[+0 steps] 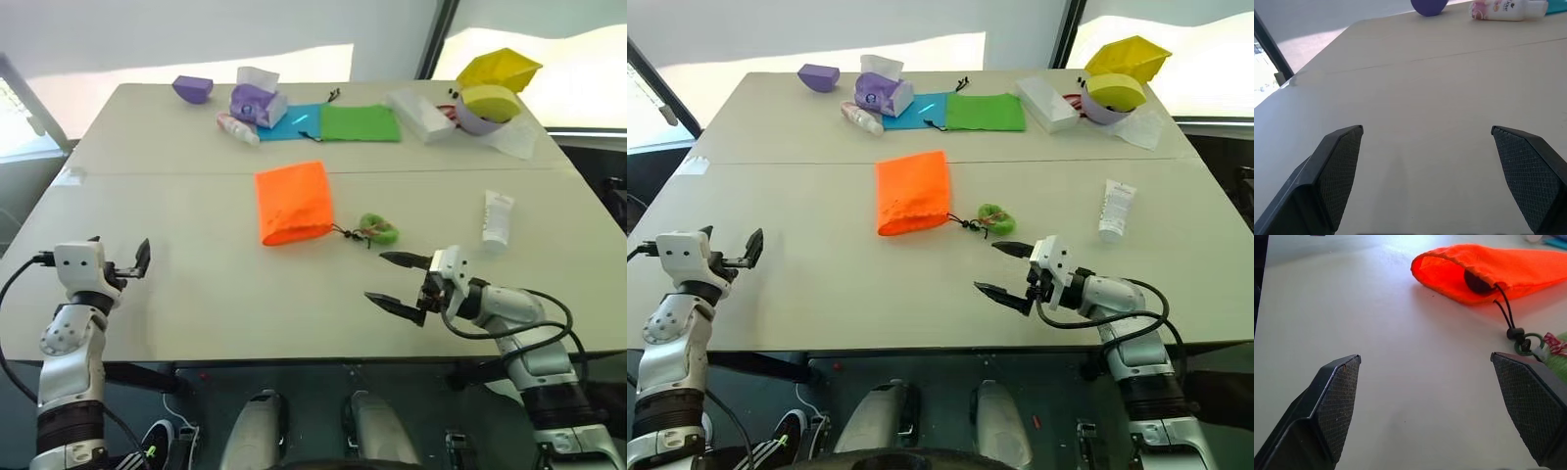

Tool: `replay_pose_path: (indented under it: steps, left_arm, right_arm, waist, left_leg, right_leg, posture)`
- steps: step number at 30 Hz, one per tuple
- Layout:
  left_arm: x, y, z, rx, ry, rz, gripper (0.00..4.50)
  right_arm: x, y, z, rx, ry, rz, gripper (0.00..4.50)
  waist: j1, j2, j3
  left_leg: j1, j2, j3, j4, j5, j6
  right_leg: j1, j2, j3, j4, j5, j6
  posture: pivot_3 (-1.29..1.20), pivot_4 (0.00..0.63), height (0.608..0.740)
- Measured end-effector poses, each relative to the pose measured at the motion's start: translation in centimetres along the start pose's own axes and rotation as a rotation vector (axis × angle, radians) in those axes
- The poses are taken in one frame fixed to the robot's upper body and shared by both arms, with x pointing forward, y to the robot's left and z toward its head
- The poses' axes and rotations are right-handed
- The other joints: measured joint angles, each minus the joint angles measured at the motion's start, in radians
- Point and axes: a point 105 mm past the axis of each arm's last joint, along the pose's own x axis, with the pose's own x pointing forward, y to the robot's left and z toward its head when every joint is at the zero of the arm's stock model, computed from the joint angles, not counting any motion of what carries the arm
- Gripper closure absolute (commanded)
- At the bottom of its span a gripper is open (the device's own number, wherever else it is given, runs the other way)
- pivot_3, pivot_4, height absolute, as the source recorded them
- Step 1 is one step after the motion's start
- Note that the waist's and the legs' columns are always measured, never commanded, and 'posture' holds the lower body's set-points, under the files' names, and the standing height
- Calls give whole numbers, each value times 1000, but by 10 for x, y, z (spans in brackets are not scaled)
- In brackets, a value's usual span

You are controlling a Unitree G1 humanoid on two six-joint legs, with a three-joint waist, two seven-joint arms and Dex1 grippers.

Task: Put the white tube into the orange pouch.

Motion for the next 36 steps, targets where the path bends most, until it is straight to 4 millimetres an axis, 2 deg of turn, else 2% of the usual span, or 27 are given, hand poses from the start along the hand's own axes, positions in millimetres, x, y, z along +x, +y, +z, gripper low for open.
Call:
replay_pose_path:
  steps: [12,18,23,28,30,32,34,36]
  left_arm:
    - [0,-9,4,19,-24,-68,0]
    - [0,-22,2,47,-17,-130,0]
    - [0,-25,6,68,-35,-153,0]
    - [-3,-40,16,142,-82,-247,0]
    - [-7,-54,17,198,-86,-336,0]
    - [-14,-82,14,329,-77,-499,0]
    - [-14,-113,15,381,-93,-613,0]
    - [-6,-140,28,399,-143,-664,0]
  right_arm:
    - [-2,-8,-4,-28,16,-15,52]
    - [-1,-10,-4,-34,20,-19,52]
    - [1,-14,1,-50,10,-27,52]
    - [2,-16,2,-47,12,-37,52]
    - [1,-17,1,-28,17,-42,52]
    - [-3,-26,6,11,-18,-93,52]
    - [-7,-45,23,14,-88,-183,52]
    - [-11,-55,37,-18,-121,-221,52]
  waist:
    - [-3,0,0]
    - [-3,0,0]
    - [-3,0,0]
    - [-3,0,0]
    - [-3,0,0]
    - [-2,1,1]
    - [-1,3,2]
    - [3,2,1]
  left_leg:
    - [0,0,0,-1,0,0]
    - [0,0,0,-1,0,0]
    - [0,0,0,-1,0,0]
    - [0,0,0,-1,0,0]
    - [0,0,0,-1,0,0]
    - [0,0,0,-2,0,0]
    - [0,0,1,-2,0,0]
    - [-1,0,1,-2,0,0]
  right_leg:
    - [0,0,0,-1,0,0]
    - [0,0,0,-1,0,0]
    - [0,0,0,-1,0,0]
    - [0,0,0,-1,0,0]
    - [0,0,0,-2,0,0]
    - [0,-1,0,-2,-2,-3]
    - [0,-2,0,-2,-1,-5]
    - [0,-2,-1,-2,0,-5]
  posture:
    - [0,150,740]
    - [0,150,740]
    - [0,150,740]
    - [0,150,740]
    - [0,150,740]
    - [0,150,740]
    - [0,150,740]
    - [0,150,740]
